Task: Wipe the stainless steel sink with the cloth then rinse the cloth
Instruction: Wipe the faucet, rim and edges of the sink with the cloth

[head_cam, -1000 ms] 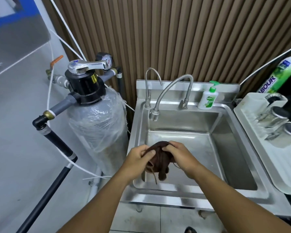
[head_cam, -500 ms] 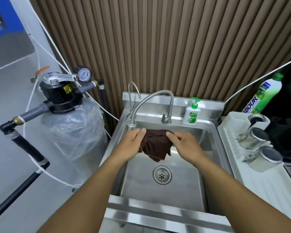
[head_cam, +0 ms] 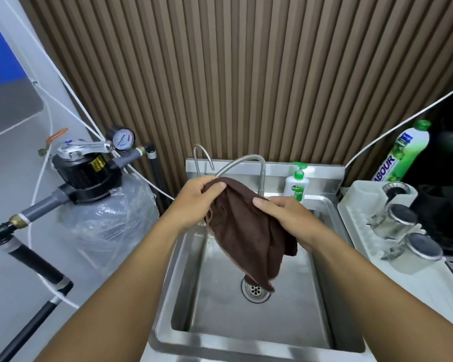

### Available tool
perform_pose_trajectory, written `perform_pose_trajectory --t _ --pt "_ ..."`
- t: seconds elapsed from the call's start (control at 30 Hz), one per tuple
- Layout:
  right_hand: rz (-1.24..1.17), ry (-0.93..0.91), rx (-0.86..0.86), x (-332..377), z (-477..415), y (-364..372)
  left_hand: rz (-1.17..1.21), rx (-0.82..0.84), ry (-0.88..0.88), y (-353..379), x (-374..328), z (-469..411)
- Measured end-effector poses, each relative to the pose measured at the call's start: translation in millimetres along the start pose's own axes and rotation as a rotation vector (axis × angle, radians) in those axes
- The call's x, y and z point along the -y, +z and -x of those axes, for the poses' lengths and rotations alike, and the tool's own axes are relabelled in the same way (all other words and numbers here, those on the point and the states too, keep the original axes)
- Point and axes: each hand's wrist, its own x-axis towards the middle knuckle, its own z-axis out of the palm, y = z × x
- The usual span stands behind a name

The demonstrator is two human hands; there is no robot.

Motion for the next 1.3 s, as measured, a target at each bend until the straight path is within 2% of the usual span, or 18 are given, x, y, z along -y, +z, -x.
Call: perform_pose_trajectory --t 0.07,0.13,0.23,0.33,0.43,0.5,0.57,0.63,0.8,0.93,1.0,1.07,1.17,1.3 --pt "-0.062 0.017 0.097 1 4 -1 -0.125 0.028 0.024 -3 -8 -7" --pt "0.033 0.010 0.116 4 5 -3 -0.230 0.064 0.061 -3 -15 -12" --pt "0.123 -0.038 0.030 4 3 -6 -0.273 0.127 0.064 -6 -22 -20" --pt "-0.043 -0.092 -0.006 5 5 -11 -0.305 0.320 0.040 -15 -26 -28" --pt "-0.067 -0.095 -0.015 11 9 -20 -0.585 0.434 0.007 -23 -31 -35" --pt "0.105 -0.071 -0.052 11 10 -27 -0.713 0.411 0.034 -24 -36 -39" --pt "0.294 -0.016 -0.032 9 9 -32 -0.642 0.418 0.057 -21 -41 -42" --pt "0.358 0.006 -0.021 9 9 -31 -0.448 0.477 0.083 -12 -45 -40" --pt "0.086 -0.179 0.048 14 0 -9 -0.248 0.589 0.077 19 -46 -33" --pt "-0.117 -0.268 -0.041 15 0 -6 -0.207 0.553 0.016 16 -38 -30" --pt "-0.166 -0.263 -0.031 11 0 -8 -0.174 0.527 -0.008 12 -34 -27" --pt "-0.091 -0.236 0.014 7 2 -9 -0.155 0.502 -0.004 9 -32 -25" --pt "0.148 -0.185 0.095 4 4 -8 -0.130 0.462 0.025 4 -36 -24" --pt "0.356 -0.132 0.203 5 13 1 -0.185 0.422 0.076 -4 -40 -24"
